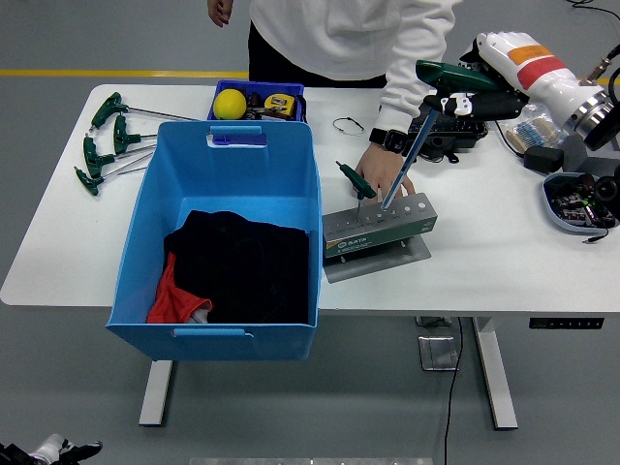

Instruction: Lift tool from toolbox,place it in box,lift tool from toolbox,place it in box

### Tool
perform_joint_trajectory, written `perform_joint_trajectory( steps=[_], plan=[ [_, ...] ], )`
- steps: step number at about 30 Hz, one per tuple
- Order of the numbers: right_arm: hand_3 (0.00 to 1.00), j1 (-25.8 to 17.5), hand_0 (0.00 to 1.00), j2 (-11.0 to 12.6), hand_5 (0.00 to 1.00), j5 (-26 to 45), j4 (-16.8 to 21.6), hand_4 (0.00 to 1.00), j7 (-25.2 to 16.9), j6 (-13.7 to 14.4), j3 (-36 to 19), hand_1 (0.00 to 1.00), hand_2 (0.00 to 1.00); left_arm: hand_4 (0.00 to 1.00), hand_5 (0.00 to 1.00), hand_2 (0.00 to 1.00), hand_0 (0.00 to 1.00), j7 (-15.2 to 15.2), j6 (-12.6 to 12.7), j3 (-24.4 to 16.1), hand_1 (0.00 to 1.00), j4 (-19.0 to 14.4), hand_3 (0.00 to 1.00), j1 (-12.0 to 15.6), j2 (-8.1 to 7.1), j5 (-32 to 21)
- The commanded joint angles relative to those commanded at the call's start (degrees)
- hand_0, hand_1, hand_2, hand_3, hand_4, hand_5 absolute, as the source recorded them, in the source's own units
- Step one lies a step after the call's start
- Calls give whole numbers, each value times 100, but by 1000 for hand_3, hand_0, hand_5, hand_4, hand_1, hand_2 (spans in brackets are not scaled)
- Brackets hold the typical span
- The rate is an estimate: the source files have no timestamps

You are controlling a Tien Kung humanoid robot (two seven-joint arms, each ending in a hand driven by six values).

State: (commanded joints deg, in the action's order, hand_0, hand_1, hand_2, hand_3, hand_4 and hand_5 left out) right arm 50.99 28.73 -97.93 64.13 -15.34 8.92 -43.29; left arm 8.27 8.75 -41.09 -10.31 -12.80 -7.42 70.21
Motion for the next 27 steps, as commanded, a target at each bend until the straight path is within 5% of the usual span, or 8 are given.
perform_joint_trajectory(
  steps=[14, 27],
  plan=[
    [2, 761, 2, -717, 637, -158, 616, 833, 184, -3, 235, 2, 2, 659, 664, 677, 691, -11, -12, 72, 659, 0, 627, -21, -6, -91],
    [2, 1179, 2, -1505, 637, -259, 840, 835, 291, 9, 1027, 2, 2, 659, 664, 677, 696, 2, -55, 78, 659, 0, 627, -17, -23, -87]
  ],
)
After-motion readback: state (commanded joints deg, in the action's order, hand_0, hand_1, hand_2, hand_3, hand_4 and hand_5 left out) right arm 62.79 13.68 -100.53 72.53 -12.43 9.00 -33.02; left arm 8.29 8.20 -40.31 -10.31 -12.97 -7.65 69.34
